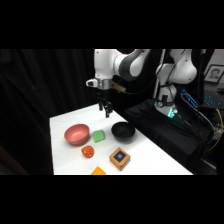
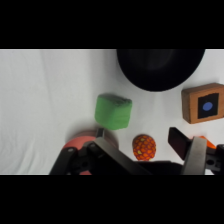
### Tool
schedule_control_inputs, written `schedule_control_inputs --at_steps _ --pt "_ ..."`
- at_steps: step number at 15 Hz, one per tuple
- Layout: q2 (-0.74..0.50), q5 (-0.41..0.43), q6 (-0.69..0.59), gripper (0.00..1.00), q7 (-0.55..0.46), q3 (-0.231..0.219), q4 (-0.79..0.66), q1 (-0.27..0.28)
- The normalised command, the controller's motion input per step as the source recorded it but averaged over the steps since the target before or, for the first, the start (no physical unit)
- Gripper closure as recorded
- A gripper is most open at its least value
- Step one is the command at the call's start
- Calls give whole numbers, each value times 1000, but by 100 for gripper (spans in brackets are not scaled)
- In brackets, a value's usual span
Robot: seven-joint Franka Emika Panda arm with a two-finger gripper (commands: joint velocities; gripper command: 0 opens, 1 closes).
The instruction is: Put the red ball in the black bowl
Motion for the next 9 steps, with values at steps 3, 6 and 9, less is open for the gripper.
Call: schedule_control_inputs --at_steps 3,6,9 --pt "-2 1 -50 0 7 27 39 -13" --pt "51 32 -130 0 -9 43 157 3" --pt "178 52 -194 0 -9 49 320 16"
